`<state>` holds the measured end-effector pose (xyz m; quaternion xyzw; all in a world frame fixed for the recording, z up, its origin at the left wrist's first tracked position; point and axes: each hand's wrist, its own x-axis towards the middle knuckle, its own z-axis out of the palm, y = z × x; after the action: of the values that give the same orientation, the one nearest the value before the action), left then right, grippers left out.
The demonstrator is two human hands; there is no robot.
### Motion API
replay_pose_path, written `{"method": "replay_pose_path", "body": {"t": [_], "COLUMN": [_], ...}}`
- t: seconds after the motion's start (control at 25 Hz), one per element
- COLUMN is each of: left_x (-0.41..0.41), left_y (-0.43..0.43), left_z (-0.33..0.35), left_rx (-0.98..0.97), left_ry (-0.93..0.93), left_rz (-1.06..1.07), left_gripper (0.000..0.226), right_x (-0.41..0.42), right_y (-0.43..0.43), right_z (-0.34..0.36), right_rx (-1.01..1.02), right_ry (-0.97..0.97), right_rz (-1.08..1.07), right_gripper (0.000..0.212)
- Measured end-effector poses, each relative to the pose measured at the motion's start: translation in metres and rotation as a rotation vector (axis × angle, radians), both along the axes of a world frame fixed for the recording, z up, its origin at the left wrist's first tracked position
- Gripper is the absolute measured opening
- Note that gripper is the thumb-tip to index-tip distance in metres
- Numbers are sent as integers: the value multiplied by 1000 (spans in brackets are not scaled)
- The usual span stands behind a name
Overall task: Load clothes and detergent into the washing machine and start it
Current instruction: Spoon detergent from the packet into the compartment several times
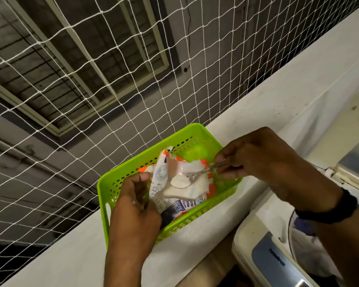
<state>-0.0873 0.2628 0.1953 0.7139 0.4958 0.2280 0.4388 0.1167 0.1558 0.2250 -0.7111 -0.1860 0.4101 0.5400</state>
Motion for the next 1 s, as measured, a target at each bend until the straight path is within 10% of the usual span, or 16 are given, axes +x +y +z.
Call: {"method": "replay_pose_path", "body": {"t": [0.56,0.84,1.0], "left_x": [127,217,272], "left_y": [-97,-165,-211], "left_z": [18,-47,-125], "left_rx": [339,150,-472], "left_ry": [-718,-521,-237], "left_rz": [-48,-498,-533], "left_gripper": [23,24,16], "right_x": [42,70,79], "right_y": [-151,-251,-313], "right_z": [-28,-88,-155], "right_rx": [244,232,146], "right_ry": [224,254,256], "right_rz": [-432,-800,-1084], "right_gripper": [26,26,19]}}
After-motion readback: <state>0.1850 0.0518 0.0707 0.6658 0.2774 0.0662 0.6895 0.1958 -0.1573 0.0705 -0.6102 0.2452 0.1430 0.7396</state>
